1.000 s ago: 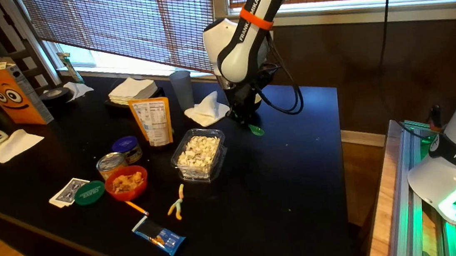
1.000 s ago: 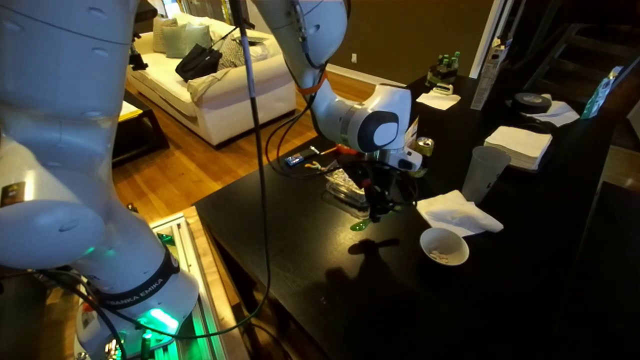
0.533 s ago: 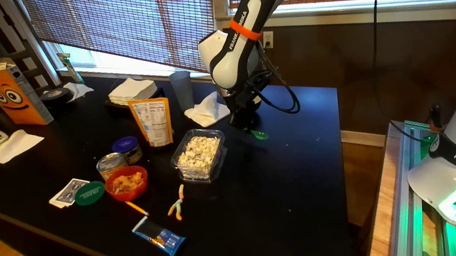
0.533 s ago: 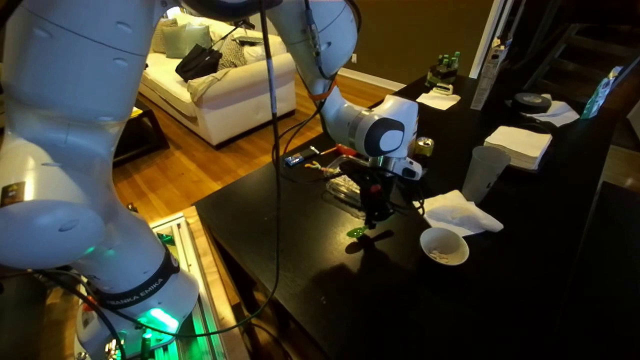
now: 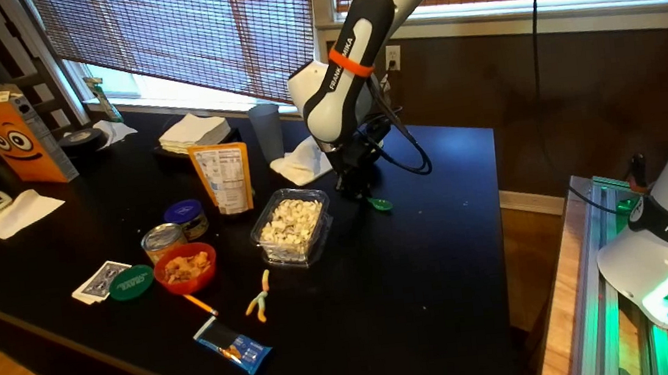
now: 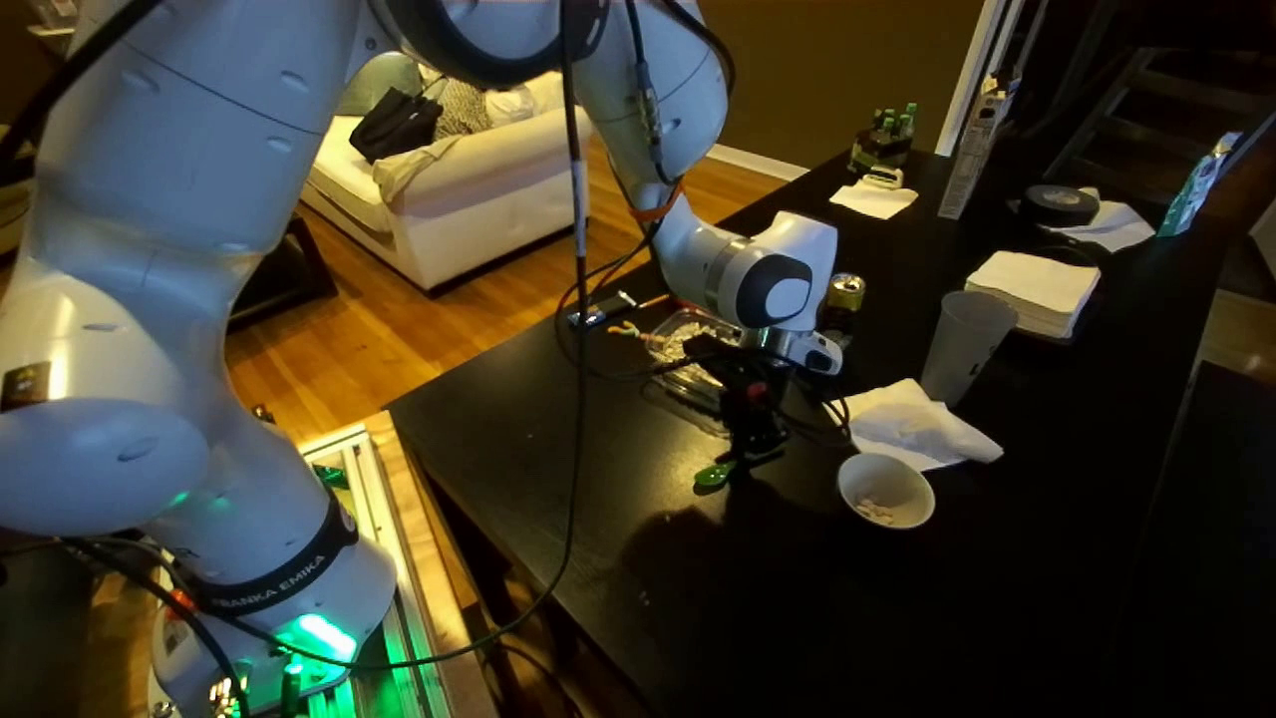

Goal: Pick up the green spoon get some of the objects from the rectangle bowl and put it on the bowl on the right

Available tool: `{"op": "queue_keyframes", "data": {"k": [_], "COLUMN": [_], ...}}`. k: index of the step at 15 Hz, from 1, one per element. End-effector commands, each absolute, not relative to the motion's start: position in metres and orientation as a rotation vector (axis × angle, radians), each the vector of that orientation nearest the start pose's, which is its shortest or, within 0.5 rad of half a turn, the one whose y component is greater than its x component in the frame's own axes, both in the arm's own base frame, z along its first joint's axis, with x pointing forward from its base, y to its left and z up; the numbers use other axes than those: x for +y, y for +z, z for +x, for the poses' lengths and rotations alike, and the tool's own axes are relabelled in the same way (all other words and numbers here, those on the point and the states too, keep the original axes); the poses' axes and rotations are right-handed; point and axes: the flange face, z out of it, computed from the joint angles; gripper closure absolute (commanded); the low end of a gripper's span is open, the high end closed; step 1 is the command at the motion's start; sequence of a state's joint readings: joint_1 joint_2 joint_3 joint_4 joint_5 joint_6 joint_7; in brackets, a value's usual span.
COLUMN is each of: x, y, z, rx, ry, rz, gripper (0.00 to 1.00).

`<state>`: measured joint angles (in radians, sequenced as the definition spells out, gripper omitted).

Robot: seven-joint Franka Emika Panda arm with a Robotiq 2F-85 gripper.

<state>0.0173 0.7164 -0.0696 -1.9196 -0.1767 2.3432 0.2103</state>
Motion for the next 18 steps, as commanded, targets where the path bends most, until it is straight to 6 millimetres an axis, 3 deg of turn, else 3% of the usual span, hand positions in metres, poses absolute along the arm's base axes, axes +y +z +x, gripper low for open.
{"op": "queue_keyframes", "data": {"k": [1,6,9,14,15,18], "x": [-0.032,-0.036,-0.047,-0.073,-0.068,-0.073], "y": [0.120,0.194,0.225,0.231,0.227,0.225], "z": [0.588,0.565,0.555,0.522,0.546,0.541], "rx": [0.237,0.423,0.435,0.466,0.479,0.478], "ry": [0.453,0.615,0.342,0.060,0.133,0.127], "rz": [-3.293,-3.285,-3.233,-3.059,-3.126,-3.119], "gripper": [0.58,0.24,0.04,0.00,0.00,0.00]}}
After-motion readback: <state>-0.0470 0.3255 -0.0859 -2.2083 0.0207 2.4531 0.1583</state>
